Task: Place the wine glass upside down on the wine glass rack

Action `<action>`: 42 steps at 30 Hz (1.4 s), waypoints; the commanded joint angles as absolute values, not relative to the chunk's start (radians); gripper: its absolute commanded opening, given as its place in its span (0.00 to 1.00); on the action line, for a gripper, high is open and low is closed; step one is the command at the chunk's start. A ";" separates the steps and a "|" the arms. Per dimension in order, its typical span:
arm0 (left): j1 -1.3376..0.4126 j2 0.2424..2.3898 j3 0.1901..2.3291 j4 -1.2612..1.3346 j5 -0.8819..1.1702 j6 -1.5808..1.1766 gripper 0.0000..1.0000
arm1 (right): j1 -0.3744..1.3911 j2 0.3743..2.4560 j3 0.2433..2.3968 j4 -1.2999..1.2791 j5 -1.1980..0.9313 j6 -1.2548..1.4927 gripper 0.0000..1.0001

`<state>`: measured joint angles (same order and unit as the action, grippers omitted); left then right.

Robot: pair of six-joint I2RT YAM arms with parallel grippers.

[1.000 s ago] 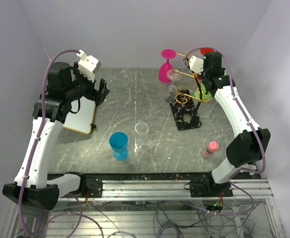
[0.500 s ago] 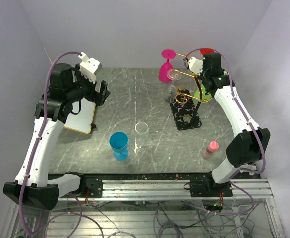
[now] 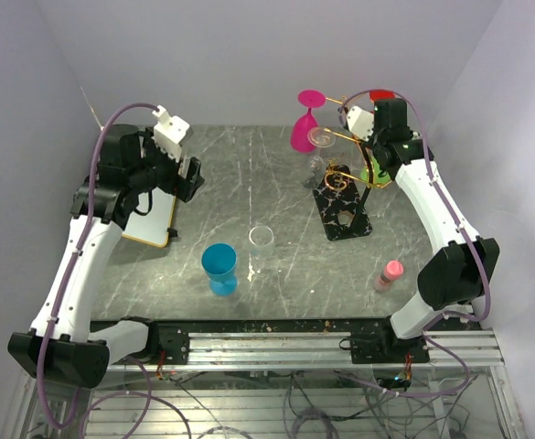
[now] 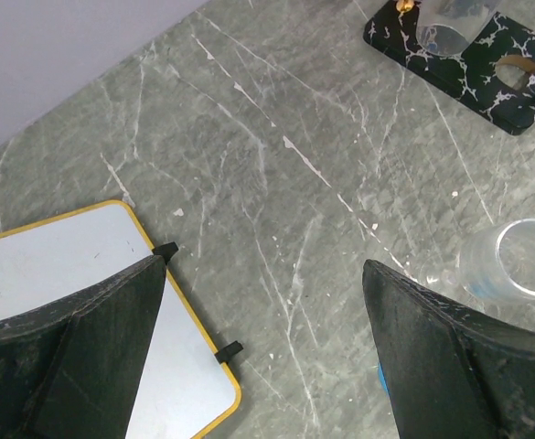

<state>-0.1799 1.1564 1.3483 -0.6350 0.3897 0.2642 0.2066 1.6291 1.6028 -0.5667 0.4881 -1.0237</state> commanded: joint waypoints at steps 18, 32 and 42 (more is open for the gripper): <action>-0.170 1.154 1.233 -0.591 0.416 0.310 0.99 | 0.221 1.517 1.570 -0.616 0.429 -0.966 0.55; -0.170 1.163 1.157 -0.582 0.568 0.269 0.95 | 0.218 1.451 1.652 -0.640 0.347 -0.861 0.67; -0.246 1.184 1.167 -0.803 0.678 0.527 0.90 | 0.166 1.404 1.668 -0.626 0.260 -0.776 0.70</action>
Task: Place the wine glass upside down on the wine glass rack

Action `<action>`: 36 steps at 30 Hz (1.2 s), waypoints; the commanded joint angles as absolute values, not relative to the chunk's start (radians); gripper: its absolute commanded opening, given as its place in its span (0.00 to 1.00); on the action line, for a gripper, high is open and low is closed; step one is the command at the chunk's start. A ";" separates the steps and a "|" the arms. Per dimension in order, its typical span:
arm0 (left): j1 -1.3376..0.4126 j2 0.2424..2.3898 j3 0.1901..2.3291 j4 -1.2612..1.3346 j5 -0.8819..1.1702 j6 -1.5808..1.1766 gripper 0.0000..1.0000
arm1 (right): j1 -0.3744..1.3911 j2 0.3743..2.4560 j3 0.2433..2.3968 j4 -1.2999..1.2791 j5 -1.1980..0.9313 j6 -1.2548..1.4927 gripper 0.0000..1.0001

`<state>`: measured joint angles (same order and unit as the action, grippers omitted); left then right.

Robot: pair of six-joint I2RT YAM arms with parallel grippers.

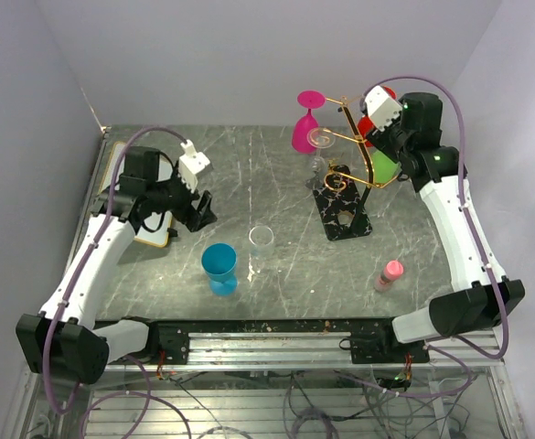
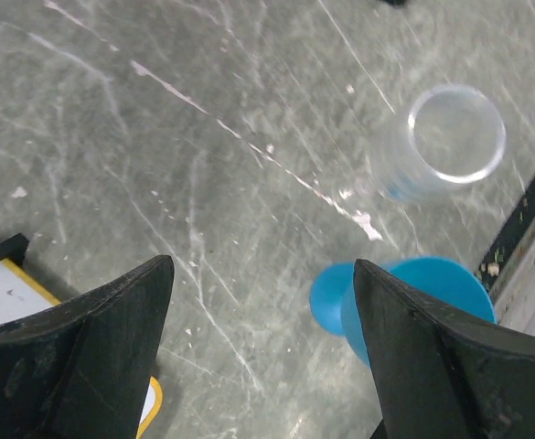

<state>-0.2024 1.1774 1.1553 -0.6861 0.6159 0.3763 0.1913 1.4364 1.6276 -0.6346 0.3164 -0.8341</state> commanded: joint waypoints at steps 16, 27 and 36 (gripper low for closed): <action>-0.385 1.254 1.170 -0.971 0.564 0.762 0.79 | 0.029 1.332 1.636 -0.668 0.093 -0.751 0.71; -0.433 1.288 1.140 -0.944 0.529 0.760 0.59 | -0.024 1.317 1.620 -0.682 0.015 -0.741 0.71; -0.452 1.300 1.118 -0.945 0.512 0.778 0.44 | -0.040 1.323 1.606 -0.681 -0.003 -0.744 0.72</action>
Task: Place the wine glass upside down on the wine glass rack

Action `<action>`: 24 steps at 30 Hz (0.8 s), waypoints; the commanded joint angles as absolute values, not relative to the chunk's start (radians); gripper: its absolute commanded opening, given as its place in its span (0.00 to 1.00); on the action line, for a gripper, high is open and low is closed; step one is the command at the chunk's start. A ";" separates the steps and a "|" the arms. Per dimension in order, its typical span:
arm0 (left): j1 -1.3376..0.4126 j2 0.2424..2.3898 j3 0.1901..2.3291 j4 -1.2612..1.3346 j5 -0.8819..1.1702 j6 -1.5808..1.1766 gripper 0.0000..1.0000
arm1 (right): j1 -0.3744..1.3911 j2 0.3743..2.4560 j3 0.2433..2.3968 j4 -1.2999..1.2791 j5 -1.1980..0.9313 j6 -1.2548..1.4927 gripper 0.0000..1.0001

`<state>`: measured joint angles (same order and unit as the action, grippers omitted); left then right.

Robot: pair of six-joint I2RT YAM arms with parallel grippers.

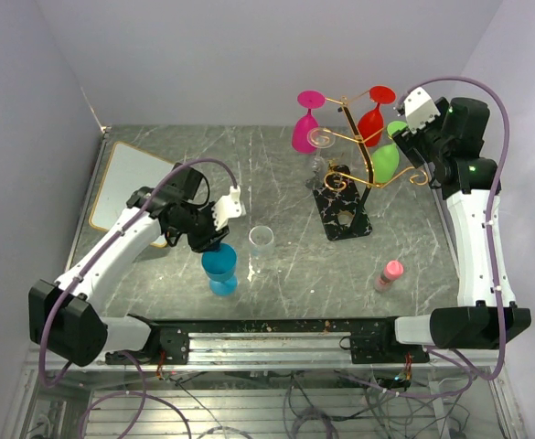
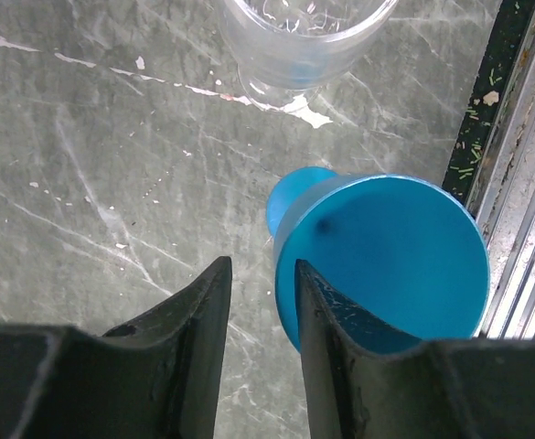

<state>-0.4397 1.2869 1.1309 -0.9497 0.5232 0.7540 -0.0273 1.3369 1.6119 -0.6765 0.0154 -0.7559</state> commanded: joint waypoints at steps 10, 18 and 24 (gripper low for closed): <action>-0.457 1.308 1.150 -0.985 0.511 0.809 0.11 | -0.053 1.330 1.592 -0.680 -0.006 -0.765 0.73; -0.457 1.290 1.294 -1.144 0.268 0.899 0.07 | -0.071 1.323 1.627 -0.740 -0.102 -0.786 0.77; -0.457 1.254 1.456 -1.186 0.157 0.940 0.07 | -0.104 1.349 1.719 -0.804 -0.253 -0.753 0.79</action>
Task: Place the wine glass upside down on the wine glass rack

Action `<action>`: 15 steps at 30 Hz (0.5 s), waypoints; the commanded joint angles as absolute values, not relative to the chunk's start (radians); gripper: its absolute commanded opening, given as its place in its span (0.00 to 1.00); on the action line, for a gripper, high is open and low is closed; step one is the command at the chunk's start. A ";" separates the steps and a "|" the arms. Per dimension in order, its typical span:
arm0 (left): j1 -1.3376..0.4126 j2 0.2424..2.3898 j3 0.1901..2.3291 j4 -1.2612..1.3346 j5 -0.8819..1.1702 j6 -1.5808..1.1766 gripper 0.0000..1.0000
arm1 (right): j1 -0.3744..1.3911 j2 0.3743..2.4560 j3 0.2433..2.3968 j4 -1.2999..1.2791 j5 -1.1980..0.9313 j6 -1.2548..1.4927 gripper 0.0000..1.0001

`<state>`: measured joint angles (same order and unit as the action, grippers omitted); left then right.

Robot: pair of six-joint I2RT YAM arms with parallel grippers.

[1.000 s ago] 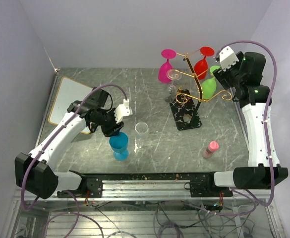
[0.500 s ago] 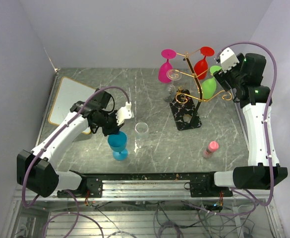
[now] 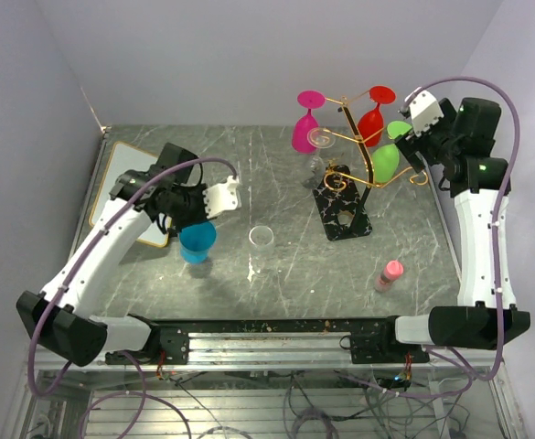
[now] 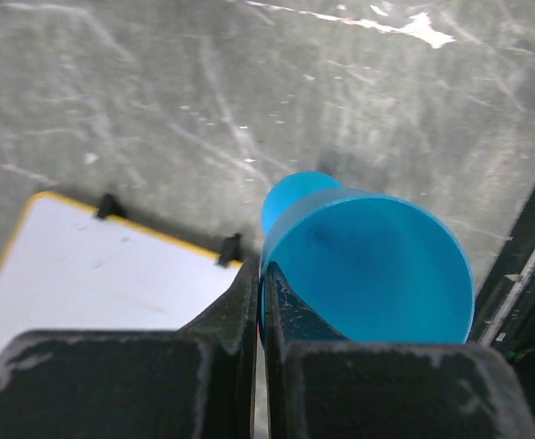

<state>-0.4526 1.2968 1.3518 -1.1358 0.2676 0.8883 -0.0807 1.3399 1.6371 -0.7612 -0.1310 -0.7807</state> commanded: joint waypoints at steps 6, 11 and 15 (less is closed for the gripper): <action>-0.457 1.283 1.638 -1.010 0.042 0.809 0.07 | -0.114 1.411 1.828 -0.857 -0.331 -0.727 0.80; -0.456 1.329 1.789 -0.812 0.027 0.642 0.07 | -0.115 1.429 1.864 -0.861 -0.324 -0.708 0.80; -0.457 1.406 1.931 -0.726 0.061 0.494 0.07 | -0.115 1.451 1.924 -0.865 -0.395 -0.654 0.80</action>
